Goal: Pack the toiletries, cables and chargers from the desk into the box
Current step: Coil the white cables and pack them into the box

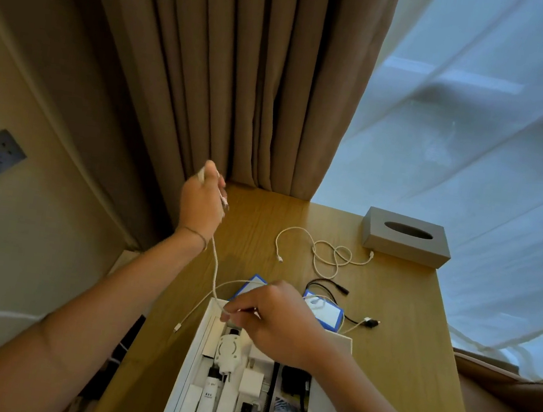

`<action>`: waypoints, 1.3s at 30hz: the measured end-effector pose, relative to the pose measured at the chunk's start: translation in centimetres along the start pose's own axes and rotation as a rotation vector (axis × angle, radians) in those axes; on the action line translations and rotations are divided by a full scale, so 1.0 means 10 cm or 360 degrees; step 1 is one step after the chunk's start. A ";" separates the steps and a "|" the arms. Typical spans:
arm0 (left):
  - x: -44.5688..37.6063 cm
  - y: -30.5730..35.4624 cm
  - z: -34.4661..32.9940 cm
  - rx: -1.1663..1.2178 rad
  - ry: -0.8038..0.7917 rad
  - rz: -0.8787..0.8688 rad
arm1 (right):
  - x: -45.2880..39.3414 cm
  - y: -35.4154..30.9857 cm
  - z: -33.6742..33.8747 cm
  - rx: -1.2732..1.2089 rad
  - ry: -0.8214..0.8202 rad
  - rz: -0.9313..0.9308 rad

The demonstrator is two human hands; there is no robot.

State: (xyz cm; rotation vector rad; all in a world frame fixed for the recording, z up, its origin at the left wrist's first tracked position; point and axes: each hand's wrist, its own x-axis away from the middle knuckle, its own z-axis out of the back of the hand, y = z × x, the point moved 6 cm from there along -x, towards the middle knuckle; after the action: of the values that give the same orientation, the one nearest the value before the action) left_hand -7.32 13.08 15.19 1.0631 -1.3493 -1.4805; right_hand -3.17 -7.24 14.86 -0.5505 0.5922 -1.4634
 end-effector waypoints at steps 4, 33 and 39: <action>0.19 -0.21 -0.12 -0.0558 -0.0422 -0.0202 | -0.03 -0.13 0.51 -0.0047 0.0192 0.0005; 0.54 -0.45 -0.11 0.1058 -0.0271 0.0859 | -0.14 0.49 -0.54 0.0214 0.0143 -0.0496; 0.51 -0.52 0.06 -0.0092 -0.0289 0.0319 | -0.20 0.00 -0.22 0.0128 0.0045 -0.0265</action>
State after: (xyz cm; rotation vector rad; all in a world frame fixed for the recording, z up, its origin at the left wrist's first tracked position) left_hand -9.57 8.68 9.75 0.7474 -1.4832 -1.4829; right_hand -4.74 -5.27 13.30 -0.5262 0.5167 -1.6473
